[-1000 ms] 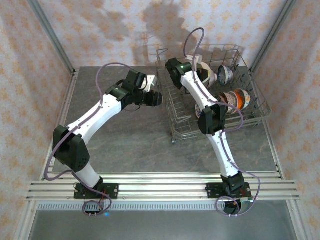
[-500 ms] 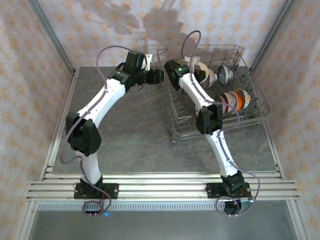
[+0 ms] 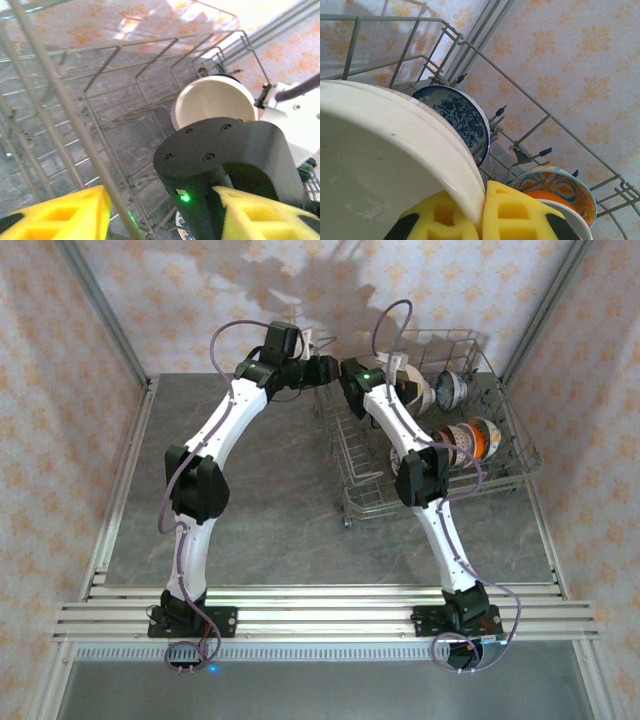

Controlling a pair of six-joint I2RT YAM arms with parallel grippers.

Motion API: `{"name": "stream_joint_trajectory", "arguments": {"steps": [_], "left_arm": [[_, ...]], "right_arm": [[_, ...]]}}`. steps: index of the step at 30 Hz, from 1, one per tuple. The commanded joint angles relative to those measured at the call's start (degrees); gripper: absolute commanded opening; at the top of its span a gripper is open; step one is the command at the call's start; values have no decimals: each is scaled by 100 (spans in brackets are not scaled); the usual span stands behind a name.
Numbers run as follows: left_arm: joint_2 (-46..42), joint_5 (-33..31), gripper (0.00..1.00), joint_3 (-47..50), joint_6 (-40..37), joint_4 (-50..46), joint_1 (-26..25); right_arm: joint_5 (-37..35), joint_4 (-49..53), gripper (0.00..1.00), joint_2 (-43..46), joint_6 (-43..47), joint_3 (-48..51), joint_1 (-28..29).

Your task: Load the bowls into the dish rack

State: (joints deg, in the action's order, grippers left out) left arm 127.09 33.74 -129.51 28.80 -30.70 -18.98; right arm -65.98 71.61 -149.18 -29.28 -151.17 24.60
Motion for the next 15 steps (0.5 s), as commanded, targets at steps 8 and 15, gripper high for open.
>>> {"name": "stream_joint_trajectory", "arguments": {"steps": [8, 15], "left_arm": [[197, -210, 30, 313, 750, 852, 281], [74, -148, 17, 630, 908, 1022, 337]], "right_arm": [[-6, 495, 0, 860, -389, -8, 28], [67, 740, 0, 947, -554, 0, -100]]}}
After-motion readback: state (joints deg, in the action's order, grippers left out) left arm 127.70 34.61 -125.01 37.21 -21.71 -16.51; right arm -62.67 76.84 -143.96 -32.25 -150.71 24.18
